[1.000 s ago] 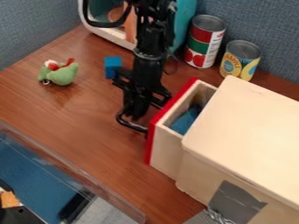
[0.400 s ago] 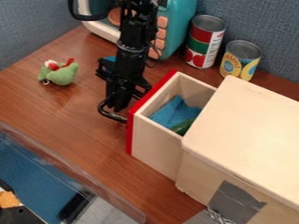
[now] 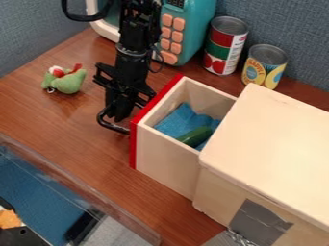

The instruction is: Open the drawer

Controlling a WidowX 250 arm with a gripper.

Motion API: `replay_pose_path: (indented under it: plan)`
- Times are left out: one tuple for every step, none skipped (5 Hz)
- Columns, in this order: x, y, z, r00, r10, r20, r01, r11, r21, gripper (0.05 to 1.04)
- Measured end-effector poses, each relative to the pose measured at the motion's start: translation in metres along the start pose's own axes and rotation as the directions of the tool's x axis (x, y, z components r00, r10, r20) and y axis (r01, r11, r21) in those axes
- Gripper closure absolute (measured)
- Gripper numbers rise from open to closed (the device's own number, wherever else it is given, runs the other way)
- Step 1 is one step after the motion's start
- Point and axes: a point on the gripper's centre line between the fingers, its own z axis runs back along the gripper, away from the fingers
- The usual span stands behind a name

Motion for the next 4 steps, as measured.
replay_pose_path:
  plan:
    - [-0.002,0.01,0.0,1.0,0.006,-0.008,-0.006,1.0,0.006,0.91]
    - [-0.009,0.016,0.0,0.998,-0.033,-0.044,0.034,0.999,0.004,0.674]
    - [-0.012,0.022,0.008,0.994,-0.08,-0.072,0.078,0.997,-0.027,0.363]
    - [-0.025,0.035,0.034,0.996,-0.086,-0.026,0.084,0.995,-0.062,0.107]
